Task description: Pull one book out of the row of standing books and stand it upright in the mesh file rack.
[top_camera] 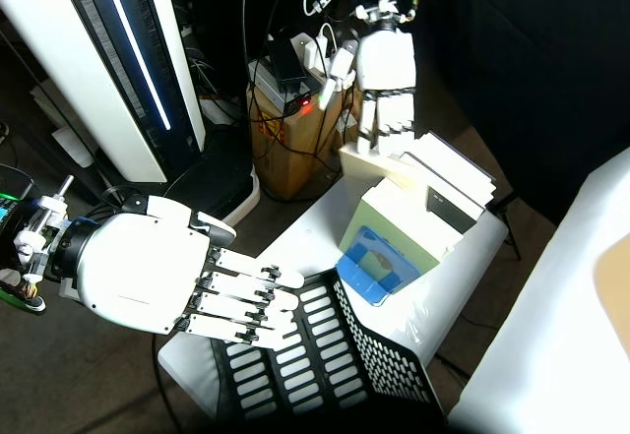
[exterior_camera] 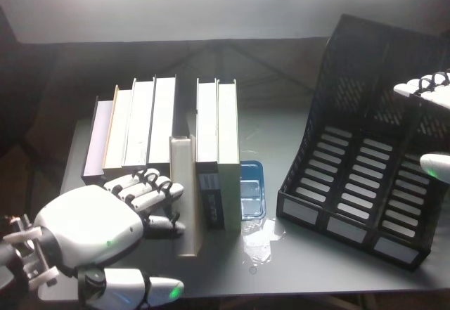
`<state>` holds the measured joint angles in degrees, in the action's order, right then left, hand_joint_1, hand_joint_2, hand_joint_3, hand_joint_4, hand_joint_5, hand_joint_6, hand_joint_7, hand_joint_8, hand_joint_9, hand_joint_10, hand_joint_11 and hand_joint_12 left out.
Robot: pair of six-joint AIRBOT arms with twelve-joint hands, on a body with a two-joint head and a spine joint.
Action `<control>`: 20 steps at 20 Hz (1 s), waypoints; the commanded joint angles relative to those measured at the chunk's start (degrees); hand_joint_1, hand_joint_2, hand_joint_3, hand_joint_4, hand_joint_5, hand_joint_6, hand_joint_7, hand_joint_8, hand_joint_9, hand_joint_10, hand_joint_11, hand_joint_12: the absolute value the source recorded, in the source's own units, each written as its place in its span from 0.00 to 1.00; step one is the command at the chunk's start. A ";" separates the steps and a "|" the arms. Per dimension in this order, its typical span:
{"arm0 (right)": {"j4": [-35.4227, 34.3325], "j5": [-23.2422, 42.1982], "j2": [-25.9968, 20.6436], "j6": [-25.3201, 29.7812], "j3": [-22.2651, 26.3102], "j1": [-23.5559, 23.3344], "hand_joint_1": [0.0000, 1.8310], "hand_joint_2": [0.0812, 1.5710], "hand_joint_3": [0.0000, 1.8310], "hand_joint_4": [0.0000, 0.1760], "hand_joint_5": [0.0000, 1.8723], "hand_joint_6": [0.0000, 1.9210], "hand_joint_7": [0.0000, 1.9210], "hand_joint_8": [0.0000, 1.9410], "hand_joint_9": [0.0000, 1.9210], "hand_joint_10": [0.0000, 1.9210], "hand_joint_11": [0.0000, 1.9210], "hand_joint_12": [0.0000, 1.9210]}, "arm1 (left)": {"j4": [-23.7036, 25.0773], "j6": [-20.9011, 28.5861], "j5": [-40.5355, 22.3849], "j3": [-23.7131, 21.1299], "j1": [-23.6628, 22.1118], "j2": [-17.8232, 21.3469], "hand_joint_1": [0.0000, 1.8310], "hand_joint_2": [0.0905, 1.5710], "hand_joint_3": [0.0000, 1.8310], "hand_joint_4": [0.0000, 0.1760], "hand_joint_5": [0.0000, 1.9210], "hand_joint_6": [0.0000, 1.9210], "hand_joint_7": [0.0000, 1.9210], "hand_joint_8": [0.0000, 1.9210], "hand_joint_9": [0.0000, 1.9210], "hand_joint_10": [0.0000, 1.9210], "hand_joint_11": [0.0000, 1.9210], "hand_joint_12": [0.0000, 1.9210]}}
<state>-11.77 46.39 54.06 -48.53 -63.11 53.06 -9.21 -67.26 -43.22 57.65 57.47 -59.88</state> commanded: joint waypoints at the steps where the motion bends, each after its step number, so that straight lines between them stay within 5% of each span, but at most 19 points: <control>1: -0.38 6.78 -0.18 0.38 -0.11 -0.13 0.16 0.87 0.00 0.00 0.00 0.00 0.00 0.00 0.00 0.00 0.00 0.00 | 0.11 -0.04 -5.98 -0.35 0.15 0.32 0.00 0.73 0.00 0.10 0.29 0.01 0.00 0.00 0.00 0.00 0.00 0.00; 3: -0.47 6.68 -0.18 0.38 -0.11 -0.09 0.17 0.87 0.00 0.00 0.00 0.00 0.00 0.00 0.00 0.00 0.00 0.00 | 0.11 0.42 -6.39 -0.27 0.34 0.31 0.00 0.74 0.00 0.12 0.29 0.00 0.00 0.00 0.00 0.00 0.00 0.00; 4: -0.50 6.65 -0.18 0.38 -0.11 -0.09 0.17 0.87 0.00 0.00 0.00 0.00 0.00 0.00 0.00 0.00 0.00 0.00 | 0.13 1.05 -6.82 -0.01 0.33 0.31 0.00 0.74 0.00 0.25 0.27 0.00 0.00 0.00 0.00 0.00 0.00 0.00; 5: -0.48 6.64 -0.19 0.38 -0.10 -0.09 0.18 0.87 0.00 0.00 0.00 0.00 0.00 0.00 0.00 0.00 0.00 0.00 | 0.35 2.25 -8.49 0.08 0.30 0.54 0.00 0.74 0.00 0.27 0.23 0.00 0.00 0.00 0.00 0.00 0.00 0.00; 6: -0.19 6.64 -0.21 0.38 0.01 -0.09 0.18 0.87 0.00 0.00 0.00 0.00 0.00 0.00 0.00 0.00 0.00 0.00 | 0.60 2.88 -10.21 -0.15 0.27 1.01 0.00 0.76 0.01 0.22 0.23 0.00 0.00 0.00 0.00 0.00 0.00 0.00; 8: 1.31 6.64 -0.74 0.38 0.55 -0.09 0.21 0.86 0.00 0.00 0.00 0.00 0.00 0.00 0.00 0.00 0.00 0.00 | 0.81 3.63 -14.47 -1.14 0.30 2.60 0.00 0.78 0.01 0.41 0.05 0.00 0.00 0.00 0.00 0.00 0.00 0.00; 11: 5.25 6.56 -2.24 0.38 2.17 -1.14 0.28 0.84 0.00 0.00 0.00 0.00 0.00 0.00 0.00 0.00 0.00 0.00 | -0.89 5.26 -21.37 -1.97 1.29 5.68 0.00 0.79 0.02 0.29 0.00 0.00 0.00 0.00 0.00 0.00 0.00 0.00; 15: 12.56 4.07 -3.75 0.50 3.97 -4.95 0.31 0.80 0.00 0.00 0.00 0.00 0.00 0.00 0.00 0.00 0.00 0.00 | -8.34 5.84 -26.36 -1.10 3.67 7.77 0.01 0.86 0.01 0.31 0.00 0.00 0.00 0.00 0.00 0.00 0.00 0.00; 16: 14.46 2.99 -3.76 0.95 4.05 -6.09 0.35 0.79 0.00 0.00 0.00 0.00 0.00 0.00 0.00 0.00 0.00 0.00 | -9.91 6.04 -27.01 -0.90 4.19 8.08 0.09 0.87 0.01 0.54 0.00 0.00 0.00 0.00 0.00 0.00 0.00 0.00; 20: 24.89 -3.72 -2.12 2.47 3.94 -13.16 0.40 0.76 0.00 0.00 0.00 0.00 0.00 0.00 0.00 0.00 0.00 0.00 | -16.13 7.19 -28.83 0.18 6.97 9.06 0.20 0.86 0.00 0.36 0.00 0.00 0.00 0.00 0.00 0.00 0.00 0.00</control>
<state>13.41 37.69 51.96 -46.48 -59.27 40.38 -25.28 -60.23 -64.90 57.54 64.66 -51.51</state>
